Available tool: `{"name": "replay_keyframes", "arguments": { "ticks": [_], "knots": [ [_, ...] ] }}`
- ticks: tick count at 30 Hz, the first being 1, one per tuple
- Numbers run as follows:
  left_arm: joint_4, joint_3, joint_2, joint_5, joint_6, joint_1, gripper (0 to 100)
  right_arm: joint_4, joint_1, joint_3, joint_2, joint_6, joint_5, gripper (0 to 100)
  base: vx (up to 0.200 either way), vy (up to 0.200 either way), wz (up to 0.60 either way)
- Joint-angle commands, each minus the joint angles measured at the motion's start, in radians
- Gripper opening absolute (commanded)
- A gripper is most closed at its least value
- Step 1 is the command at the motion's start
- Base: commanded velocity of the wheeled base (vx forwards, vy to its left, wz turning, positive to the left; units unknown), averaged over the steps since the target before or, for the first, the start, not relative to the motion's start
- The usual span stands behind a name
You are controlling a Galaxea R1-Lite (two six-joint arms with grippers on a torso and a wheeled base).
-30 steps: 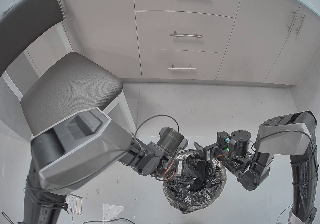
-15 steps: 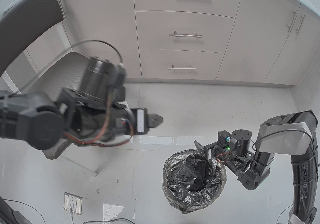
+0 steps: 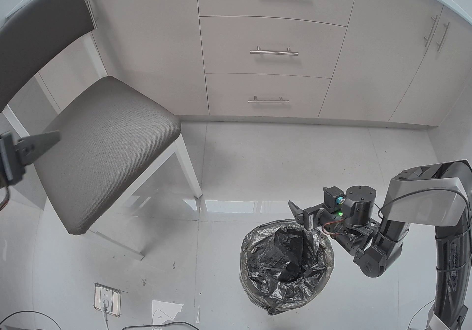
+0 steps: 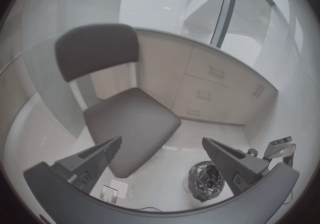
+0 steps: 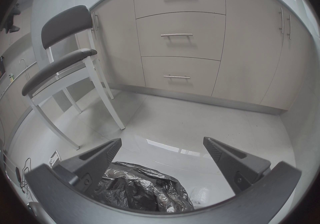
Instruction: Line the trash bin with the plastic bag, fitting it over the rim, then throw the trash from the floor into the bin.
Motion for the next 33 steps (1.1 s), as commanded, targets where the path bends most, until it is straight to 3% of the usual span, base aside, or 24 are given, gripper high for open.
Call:
{"name": "replay_keyframes", "arguments": {
  "ticks": [1, 4, 8, 17, 19, 25, 33],
  "knots": [
    [0.136, 0.255, -0.571, 0.039, 0.080, 0.203, 100, -0.003, 0.002, 0.006, -0.032, -0.004, -0.006, 100, 0.000, 0.000, 0.00],
    [0.130, 0.386, -0.697, 0.039, 0.084, 0.307, 100, -0.027, 0.004, 0.006, -0.029, -0.007, -0.007, 100, 0.000, 0.000, 0.00],
    [0.127, 0.467, -0.780, 0.034, 0.095, 0.359, 100, -0.029, -0.001, 0.006, -0.030, -0.007, -0.007, 100, 0.000, 0.000, 0.00],
    [0.009, 0.674, -0.928, 0.041, 0.176, 0.367, 100, -0.032, -0.001, -0.003, -0.022, -0.006, -0.009, 100, 0.000, 0.000, 0.00],
    [-0.120, 0.769, -0.927, 0.042, 0.181, 0.367, 100, -0.034, -0.001, 0.000, -0.022, -0.006, -0.007, 100, 0.000, 0.000, 0.00],
    [-0.290, 0.915, -0.928, 0.042, 0.254, 0.367, 100, -0.034, -0.001, 0.002, -0.022, -0.006, -0.007, 100, 0.000, 0.000, 0.00],
    [-0.249, 0.915, -0.993, -0.001, 0.261, 0.330, 100, -0.034, 0.007, 0.005, -0.022, -0.006, -0.009, 100, 0.000, 0.000, 0.00]
  ]
}}
